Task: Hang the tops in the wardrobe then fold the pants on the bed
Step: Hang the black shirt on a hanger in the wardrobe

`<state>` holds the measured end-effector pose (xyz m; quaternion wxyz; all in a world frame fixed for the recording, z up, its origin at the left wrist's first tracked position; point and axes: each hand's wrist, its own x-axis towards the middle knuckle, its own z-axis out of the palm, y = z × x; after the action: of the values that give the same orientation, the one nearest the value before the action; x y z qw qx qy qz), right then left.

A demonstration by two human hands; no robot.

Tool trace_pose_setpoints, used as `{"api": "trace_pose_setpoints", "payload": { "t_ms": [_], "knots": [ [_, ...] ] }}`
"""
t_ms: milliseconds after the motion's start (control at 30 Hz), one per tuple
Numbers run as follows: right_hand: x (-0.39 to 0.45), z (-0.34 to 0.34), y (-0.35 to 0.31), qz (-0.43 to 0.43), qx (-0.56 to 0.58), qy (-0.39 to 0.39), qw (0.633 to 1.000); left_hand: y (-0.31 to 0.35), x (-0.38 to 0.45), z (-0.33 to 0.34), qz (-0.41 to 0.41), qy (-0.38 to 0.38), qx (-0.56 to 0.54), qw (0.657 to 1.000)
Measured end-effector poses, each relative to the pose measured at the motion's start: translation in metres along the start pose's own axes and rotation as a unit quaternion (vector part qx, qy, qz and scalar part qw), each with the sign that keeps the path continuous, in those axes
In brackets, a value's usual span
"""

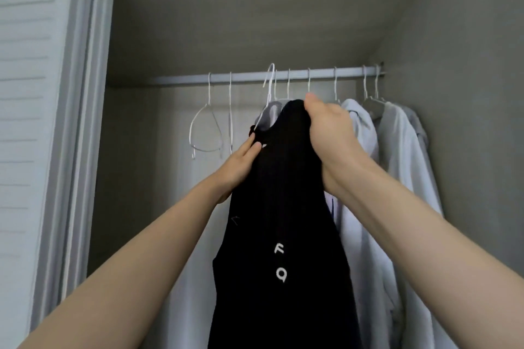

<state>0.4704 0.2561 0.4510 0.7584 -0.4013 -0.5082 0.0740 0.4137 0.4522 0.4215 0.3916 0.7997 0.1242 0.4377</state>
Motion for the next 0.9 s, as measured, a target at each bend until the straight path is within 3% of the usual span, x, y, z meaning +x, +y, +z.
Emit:
{"api": "trace_pose_setpoints", "payload": {
  "t_ms": [133, 267, 333, 500, 600, 733, 900],
  "knots": [
    [0.046, 0.049, 0.006, -0.020, -0.052, 0.034, 0.998, 0.010, -0.008, -0.007, 0.053, -0.026, 0.011, 0.998],
    [0.084, 0.084, 0.011, -0.072, -0.109, 0.040, 0.991, 0.018, -0.024, -0.028, 0.040, -0.051, -0.086, 0.994],
    [0.101, 0.095, 0.016, -0.082, -0.137, 0.041, 0.986, 0.015, -0.037, -0.038, 0.044, -0.072, -0.056, 0.995],
    [0.130, 0.114, 0.029, -0.051, -0.175, 0.012, 0.983, -0.018, -0.052, -0.033, 0.122, -0.012, 0.152, 0.981],
    [0.139, 0.121, 0.036, -0.040, -0.211, 0.015, 0.977, -0.033, -0.055, -0.030, 0.078, 0.095, 0.232, 0.965],
    [0.143, 0.118, 0.043, -0.027, -0.228, -0.029, 0.973, -0.047, -0.058, -0.041, 0.046, 0.169, 0.265, 0.948],
    [0.136, 0.105, 0.051, -0.039, -0.395, -0.031, 0.917, -0.061, -0.074, -0.052, 0.045, 0.176, 0.272, 0.945]
  ]
}}
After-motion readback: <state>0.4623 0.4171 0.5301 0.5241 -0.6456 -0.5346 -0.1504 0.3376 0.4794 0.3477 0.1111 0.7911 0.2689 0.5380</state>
